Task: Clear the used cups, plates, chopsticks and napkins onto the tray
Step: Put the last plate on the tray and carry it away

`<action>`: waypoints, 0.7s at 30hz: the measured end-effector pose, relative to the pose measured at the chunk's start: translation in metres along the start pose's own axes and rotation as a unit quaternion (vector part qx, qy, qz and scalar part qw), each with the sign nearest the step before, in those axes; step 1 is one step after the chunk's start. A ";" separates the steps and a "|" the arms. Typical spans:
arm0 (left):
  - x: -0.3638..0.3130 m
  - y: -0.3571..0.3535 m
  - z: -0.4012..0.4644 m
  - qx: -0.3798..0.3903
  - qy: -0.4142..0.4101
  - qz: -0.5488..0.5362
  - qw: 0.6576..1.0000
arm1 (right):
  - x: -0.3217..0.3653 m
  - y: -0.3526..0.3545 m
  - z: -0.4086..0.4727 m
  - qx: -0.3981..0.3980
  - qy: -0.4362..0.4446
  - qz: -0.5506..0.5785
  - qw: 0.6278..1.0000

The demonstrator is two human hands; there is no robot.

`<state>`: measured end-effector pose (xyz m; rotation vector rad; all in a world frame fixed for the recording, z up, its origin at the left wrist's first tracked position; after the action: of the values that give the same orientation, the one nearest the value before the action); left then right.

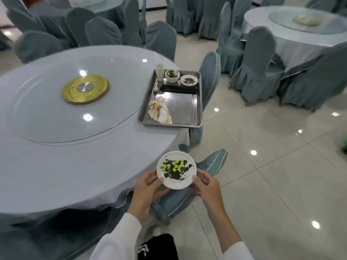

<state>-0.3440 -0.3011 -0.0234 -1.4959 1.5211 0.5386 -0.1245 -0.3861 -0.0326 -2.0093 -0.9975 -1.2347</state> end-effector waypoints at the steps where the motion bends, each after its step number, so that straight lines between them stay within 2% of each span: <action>1: 0.001 -0.008 -0.002 0.006 0.001 0.002 1.000 | 0.002 0.008 0.000 -0.003 -0.001 0.004 1.000; 10: 0.017 -0.062 0.030 0.022 0.009 0.016 1.000 | 0.017 0.058 0.049 0.003 -0.025 0.011 1.000; 21: 0.007 -0.157 0.163 0.012 0.013 0.020 1.000 | 0.081 0.108 0.176 0.012 -0.019 -0.042 0.999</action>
<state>-0.1468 -0.1984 -0.0657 -1.4622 1.5758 0.5235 0.0731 -0.2859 -0.0405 -1.9982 -1.1212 -1.2263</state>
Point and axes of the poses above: each hand's wrist, its own z-axis towards the middle knuckle, its own y-axis out of the back of the hand, x = y × z, the point moved 9 cm from there along z, towards the middle knuckle, and after that the axes turned 3 degrees about x, right-handed, at the moved point
